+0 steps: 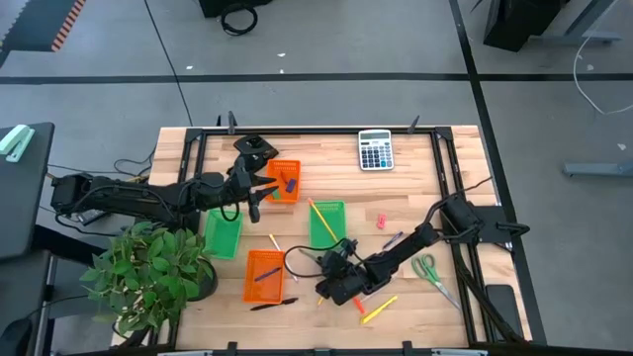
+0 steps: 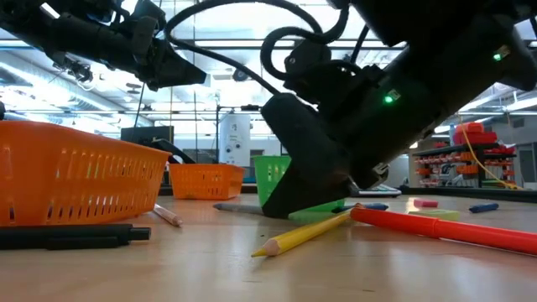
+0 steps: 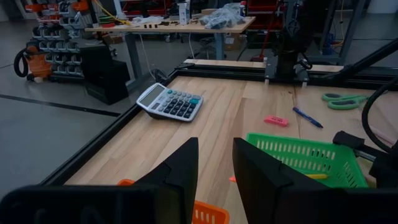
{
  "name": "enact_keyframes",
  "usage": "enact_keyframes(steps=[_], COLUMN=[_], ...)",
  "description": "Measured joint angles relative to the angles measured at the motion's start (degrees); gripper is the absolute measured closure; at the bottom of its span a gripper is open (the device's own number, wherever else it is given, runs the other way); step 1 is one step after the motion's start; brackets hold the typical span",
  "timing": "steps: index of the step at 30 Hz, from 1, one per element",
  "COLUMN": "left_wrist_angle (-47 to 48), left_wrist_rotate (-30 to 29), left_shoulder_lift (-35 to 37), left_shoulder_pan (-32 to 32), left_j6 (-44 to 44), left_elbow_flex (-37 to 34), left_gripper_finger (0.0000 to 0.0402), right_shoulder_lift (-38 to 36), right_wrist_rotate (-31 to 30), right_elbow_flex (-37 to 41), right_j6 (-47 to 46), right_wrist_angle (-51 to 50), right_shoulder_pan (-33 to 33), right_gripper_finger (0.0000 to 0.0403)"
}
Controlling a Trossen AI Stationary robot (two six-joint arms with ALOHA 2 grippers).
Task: Sort crayons/erasers/pens/pencils in bins
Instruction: Put the gray crayon into the bottom orange basket
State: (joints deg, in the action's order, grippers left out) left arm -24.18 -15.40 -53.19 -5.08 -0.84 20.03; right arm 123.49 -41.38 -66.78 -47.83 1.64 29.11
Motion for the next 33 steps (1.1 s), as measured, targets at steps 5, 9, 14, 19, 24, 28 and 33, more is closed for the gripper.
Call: enact_keyframes(steps=[5, 9, 14, 19, 24, 28, 33], left_wrist_angle=[0.0, -0.1, -1.4, -1.3, -1.3, -1.3, -1.3], left_wrist_rotate=[0.0, 0.0, 0.0, 0.0, 0.0, 0.0, 0.0], left_shoulder_lift=[0.0, 0.0, 0.0, 0.0, 0.0, 0.0, 0.0], left_shoulder_pan=[0.0, 0.0, 0.2, 0.2, 0.2, 0.2, 0.2], left_j6=[0.0, 0.1, 0.2, 0.2, 0.2, 0.2, 0.2], left_elbow_flex=[0.0, 0.0, 0.0, 0.0, 0.0, 0.0, 0.0], left_gripper_finger=[0.0294, 0.0294, 0.0294, 0.0294, 0.0294, 0.0294, 0.0294], right_shoulder_lift=[-0.1, 0.1, 0.1, 0.1, 0.1, 0.0, 0.0], right_wrist_rotate=[-0.5, 0.9, -0.1, -0.9, -1.8, -3.4, -4.7], right_elbow_flex=[-0.3, -2.8, -6.7, -11.5, -15.9, -17.5, -17.7], right_j6=[0.0, 0.7, 2.4, 2.9, 1.0, 1.0, 1.6], right_wrist_angle=[-0.1, -1.3, -3.6, -10.1, -19.3, -21.6, -21.6], right_shoulder_pan=[1.7, 2.6, 2.8, 2.9, 3.5, 3.9, 4.1], right_gripper_finger=[0.0374, 0.0374, 0.0373, 0.0373, 0.0373, 0.0373, 0.0372])
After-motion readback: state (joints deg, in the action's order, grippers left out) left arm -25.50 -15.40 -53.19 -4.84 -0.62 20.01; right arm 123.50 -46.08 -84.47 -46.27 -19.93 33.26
